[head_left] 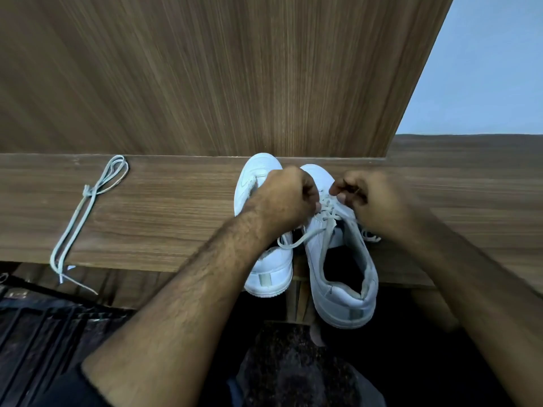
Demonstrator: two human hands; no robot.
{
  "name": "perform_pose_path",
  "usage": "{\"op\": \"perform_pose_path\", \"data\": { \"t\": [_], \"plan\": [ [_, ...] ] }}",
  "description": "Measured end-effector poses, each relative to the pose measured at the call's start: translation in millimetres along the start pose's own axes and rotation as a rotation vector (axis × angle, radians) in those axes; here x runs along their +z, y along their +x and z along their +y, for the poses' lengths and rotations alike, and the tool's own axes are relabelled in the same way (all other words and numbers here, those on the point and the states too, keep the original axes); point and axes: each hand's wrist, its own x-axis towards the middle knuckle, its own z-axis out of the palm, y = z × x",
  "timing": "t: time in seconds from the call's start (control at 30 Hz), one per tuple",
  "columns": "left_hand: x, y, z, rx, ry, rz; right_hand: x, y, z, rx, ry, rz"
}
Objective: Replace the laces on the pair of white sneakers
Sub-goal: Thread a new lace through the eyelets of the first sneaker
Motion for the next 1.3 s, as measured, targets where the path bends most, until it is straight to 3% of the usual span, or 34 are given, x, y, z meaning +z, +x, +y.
{"op": "perform_pose_path", "data": {
  "t": [0.43, 0.6, 0.87, 1.0, 1.13, 1.3],
  "plan": [
    [12.3, 7.4, -2.8, 0.148, 0.314, 0.016, 0.0, 2.7, -0.9, -0.279, -0.342, -0.028],
    [12.3, 3.3, -4.3, 0.292, 0.368, -0.007, 2.4, 2.3, -3.2, -0.324, -0.383, -0.054],
    [13.9, -2.0, 2.8, 0.321, 0.519, 0.022, -2.3, -4.7, -10.8, -0.307, -0.281, -0.059],
    [10.3, -2.7, 4.4, 0.264, 0.422, 0.005, -1.9, -2.6, -7.3, -0.175, -0.280, -0.092],
    [2.5, -3.2, 1.2, 0.161, 0.164, 0.000, -8.5, -3.8, -4.0, -0.045, -0.106, -0.074],
    [-2.3, -9.2, 1.6, 0.183, 0.135, -0.087, -12.3, -7.1, 0.3, -0.059, -0.089, -0.171]
  ]
}}
